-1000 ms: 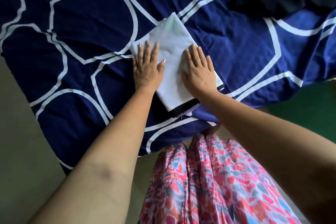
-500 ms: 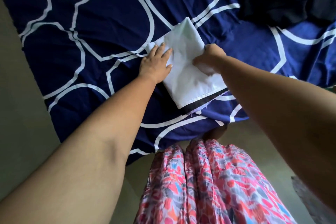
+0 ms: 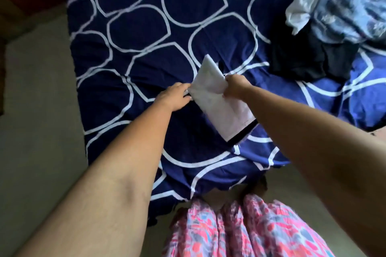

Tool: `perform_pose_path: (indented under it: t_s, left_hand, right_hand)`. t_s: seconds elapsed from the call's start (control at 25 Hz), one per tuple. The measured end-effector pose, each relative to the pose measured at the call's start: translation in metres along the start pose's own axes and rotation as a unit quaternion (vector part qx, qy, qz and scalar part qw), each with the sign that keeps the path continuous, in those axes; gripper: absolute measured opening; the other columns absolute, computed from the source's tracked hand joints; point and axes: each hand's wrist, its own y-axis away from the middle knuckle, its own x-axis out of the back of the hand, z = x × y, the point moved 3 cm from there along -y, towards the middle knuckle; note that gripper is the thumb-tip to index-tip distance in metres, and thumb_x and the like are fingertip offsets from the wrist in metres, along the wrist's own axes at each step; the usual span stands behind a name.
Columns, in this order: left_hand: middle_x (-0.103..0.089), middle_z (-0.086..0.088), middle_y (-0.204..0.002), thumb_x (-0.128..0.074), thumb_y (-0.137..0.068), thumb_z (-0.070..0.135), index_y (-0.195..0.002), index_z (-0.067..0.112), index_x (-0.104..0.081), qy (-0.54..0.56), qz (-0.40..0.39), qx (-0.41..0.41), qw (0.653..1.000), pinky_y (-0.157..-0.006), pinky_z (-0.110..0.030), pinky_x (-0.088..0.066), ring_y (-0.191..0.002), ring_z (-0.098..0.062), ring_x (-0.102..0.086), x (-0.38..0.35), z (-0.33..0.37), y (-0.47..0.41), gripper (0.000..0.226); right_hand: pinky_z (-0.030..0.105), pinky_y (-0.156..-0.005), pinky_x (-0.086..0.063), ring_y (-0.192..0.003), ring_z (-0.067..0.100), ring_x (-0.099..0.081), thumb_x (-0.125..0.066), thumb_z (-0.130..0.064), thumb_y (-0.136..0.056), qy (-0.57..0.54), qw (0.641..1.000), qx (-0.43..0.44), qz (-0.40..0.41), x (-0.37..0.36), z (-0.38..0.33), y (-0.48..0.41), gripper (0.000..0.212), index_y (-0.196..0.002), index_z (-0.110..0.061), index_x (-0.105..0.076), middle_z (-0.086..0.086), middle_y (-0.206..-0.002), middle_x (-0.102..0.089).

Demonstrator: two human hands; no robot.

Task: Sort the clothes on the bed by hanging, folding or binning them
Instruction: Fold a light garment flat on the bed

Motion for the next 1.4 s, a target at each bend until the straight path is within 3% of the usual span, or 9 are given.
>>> perform_pose_path:
  t_s: [0.12,0.28,0.52,0.68,0.76,0.88,0.96,1.28,1.4]
  left_hand:
    - [-0.043,-0.005,-0.142,-0.055,-0.093,0.036,-0.143,0.030,-0.040,0.001,0.045,-0.004,0.999,-0.105,-0.042,-0.040,-0.127,-0.026,-0.046,0.063,-0.006,0.027,0.052]
    - [-0.048,-0.006,-0.138,-0.057,-0.093,0.032,-0.142,0.026,-0.043,-0.010,0.111,-0.013,0.994,-0.105,-0.039,-0.040,-0.125,-0.024,-0.050,0.153,-0.007,0.071,0.051]
    - [-0.049,-0.001,-0.134,-0.058,-0.093,0.033,-0.139,0.030,-0.046,-0.027,0.207,-0.054,0.977,-0.103,-0.039,-0.041,-0.121,-0.020,-0.051,0.291,0.016,0.140,0.048]
    - [-0.048,0.009,-0.135,-0.058,-0.089,0.041,-0.137,0.040,-0.043,-0.121,0.281,-0.100,0.947,-0.097,-0.040,-0.045,-0.121,-0.015,-0.050,0.340,0.047,0.182,0.050]
    - [-0.047,0.009,-0.135,-0.061,-0.087,0.045,-0.136,0.038,-0.043,-0.140,0.269,-0.098,0.948,-0.099,-0.038,-0.044,-0.122,-0.015,-0.050,0.357,0.055,0.196,0.052]
    - [-0.053,0.006,-0.128,-0.066,-0.083,0.049,-0.128,0.032,-0.050,-0.134,0.235,-0.081,0.959,-0.095,-0.034,-0.045,-0.111,-0.012,-0.054,0.379,0.061,0.213,0.051]
    - [-0.057,0.007,-0.119,-0.066,-0.082,0.052,-0.124,0.029,-0.053,-0.147,0.220,-0.066,0.962,-0.091,-0.032,-0.046,-0.105,-0.012,-0.056,0.392,0.063,0.223,0.049]
    - [-0.055,0.008,-0.122,-0.065,-0.080,0.058,-0.129,0.035,-0.051,-0.135,0.230,-0.021,0.964,-0.094,-0.035,-0.048,-0.105,-0.011,-0.055,0.425,0.068,0.243,0.056]
    - [-0.054,0.009,-0.122,-0.063,-0.081,0.060,-0.129,0.036,-0.051,-0.092,0.264,-0.013,0.960,-0.093,-0.031,-0.047,-0.106,-0.009,-0.053,0.437,0.083,0.250,0.056]
  right_hand:
    - [0.034,-0.078,-0.043,-0.108,0.032,-0.060,-0.049,-0.010,-0.085,0.121,0.988,0.053,0.079,0.053,-0.042,0.031,0.035,-0.116,-0.022,-0.058,0.008,-0.115,-0.062]
    - [0.033,-0.086,-0.041,-0.109,0.025,-0.062,-0.045,-0.012,-0.091,0.283,0.921,0.136,0.231,0.121,-0.095,0.083,0.027,-0.109,-0.023,-0.059,0.003,-0.113,-0.067]
    - [0.031,-0.084,-0.036,-0.102,0.022,-0.064,-0.048,-0.012,-0.089,0.336,0.842,0.197,0.373,0.237,-0.149,0.145,0.020,-0.098,-0.021,-0.063,0.000,-0.102,-0.070]
    - [0.031,-0.087,-0.038,-0.103,0.022,-0.064,-0.046,-0.011,-0.091,0.357,0.802,0.205,0.433,0.295,-0.182,0.179,0.023,-0.104,-0.023,-0.061,0.000,-0.104,-0.069]
    - [0.033,-0.090,-0.040,-0.109,0.023,-0.062,-0.044,-0.008,-0.092,0.348,0.826,0.177,0.407,0.317,-0.191,0.187,0.029,-0.112,-0.023,-0.058,0.002,-0.113,-0.066]
    - [0.038,-0.094,-0.046,-0.116,0.029,-0.057,-0.043,-0.008,-0.089,0.302,0.911,0.100,0.264,0.333,-0.192,0.181,0.035,-0.121,-0.014,-0.056,0.009,-0.127,-0.058]
    - [0.041,-0.096,-0.047,-0.117,0.031,-0.056,-0.042,-0.012,-0.085,0.268,0.934,0.084,0.222,0.344,-0.195,0.179,0.039,-0.122,-0.011,-0.057,0.011,-0.130,-0.056]
    - [0.036,-0.085,-0.047,-0.110,0.031,-0.059,-0.043,-0.011,-0.085,0.232,0.915,0.158,0.291,0.391,-0.226,0.221,0.036,-0.116,-0.012,-0.060,0.011,-0.120,-0.060]
    - [0.038,-0.088,-0.048,-0.111,0.031,-0.057,-0.040,-0.009,-0.088,0.225,0.906,0.197,0.300,0.413,-0.232,0.227,0.033,-0.115,-0.010,-0.058,0.012,-0.122,-0.058]
